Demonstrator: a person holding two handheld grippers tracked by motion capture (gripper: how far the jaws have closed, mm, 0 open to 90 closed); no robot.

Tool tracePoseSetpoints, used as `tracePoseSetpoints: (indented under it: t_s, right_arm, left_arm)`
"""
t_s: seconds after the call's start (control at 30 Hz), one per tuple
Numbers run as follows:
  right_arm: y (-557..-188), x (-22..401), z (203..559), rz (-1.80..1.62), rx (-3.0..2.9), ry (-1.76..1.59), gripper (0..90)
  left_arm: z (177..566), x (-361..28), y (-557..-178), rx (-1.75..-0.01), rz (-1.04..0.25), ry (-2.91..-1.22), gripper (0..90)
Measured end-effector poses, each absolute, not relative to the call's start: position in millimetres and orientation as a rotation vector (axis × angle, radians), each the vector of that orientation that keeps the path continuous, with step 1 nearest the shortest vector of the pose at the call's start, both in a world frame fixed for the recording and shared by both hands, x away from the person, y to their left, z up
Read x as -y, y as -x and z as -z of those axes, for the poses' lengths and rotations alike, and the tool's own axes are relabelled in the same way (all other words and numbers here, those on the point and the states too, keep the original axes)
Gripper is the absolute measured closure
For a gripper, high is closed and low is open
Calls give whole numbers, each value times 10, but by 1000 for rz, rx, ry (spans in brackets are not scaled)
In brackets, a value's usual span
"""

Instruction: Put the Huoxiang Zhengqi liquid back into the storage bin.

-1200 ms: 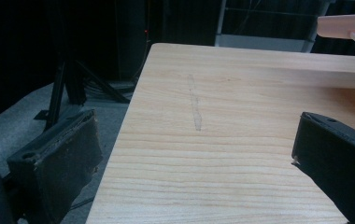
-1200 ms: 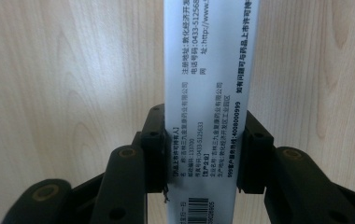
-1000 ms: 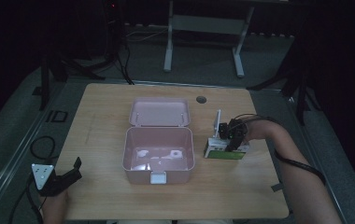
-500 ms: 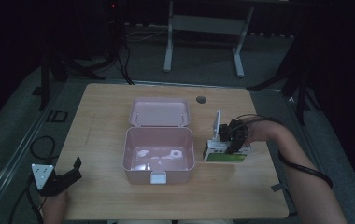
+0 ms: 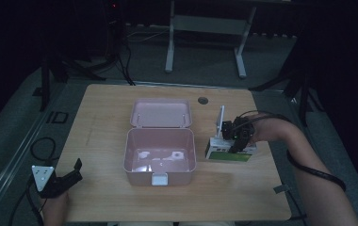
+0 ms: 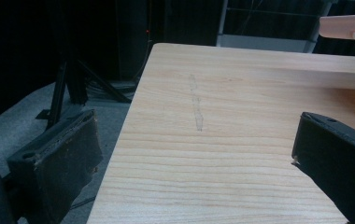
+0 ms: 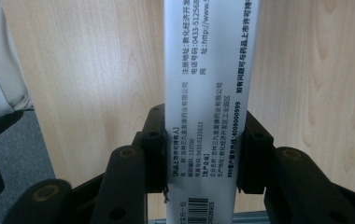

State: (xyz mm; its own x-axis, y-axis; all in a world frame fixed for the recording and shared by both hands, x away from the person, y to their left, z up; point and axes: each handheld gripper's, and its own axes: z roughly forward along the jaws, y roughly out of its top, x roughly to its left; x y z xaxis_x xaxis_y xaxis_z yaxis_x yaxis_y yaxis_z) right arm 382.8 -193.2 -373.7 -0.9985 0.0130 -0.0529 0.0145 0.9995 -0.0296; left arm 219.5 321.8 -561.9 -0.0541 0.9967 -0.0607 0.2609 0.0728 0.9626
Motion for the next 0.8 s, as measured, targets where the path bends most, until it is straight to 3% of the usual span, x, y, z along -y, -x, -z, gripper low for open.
tracePoseSetpoints:
  t_s: [0.8]
  right_arm:
    - [-3670,1604,3112,63,-3071,-21,622]
  left_arm:
    - [5619,-3223,-2194,-1467,-1051,-1327,13]
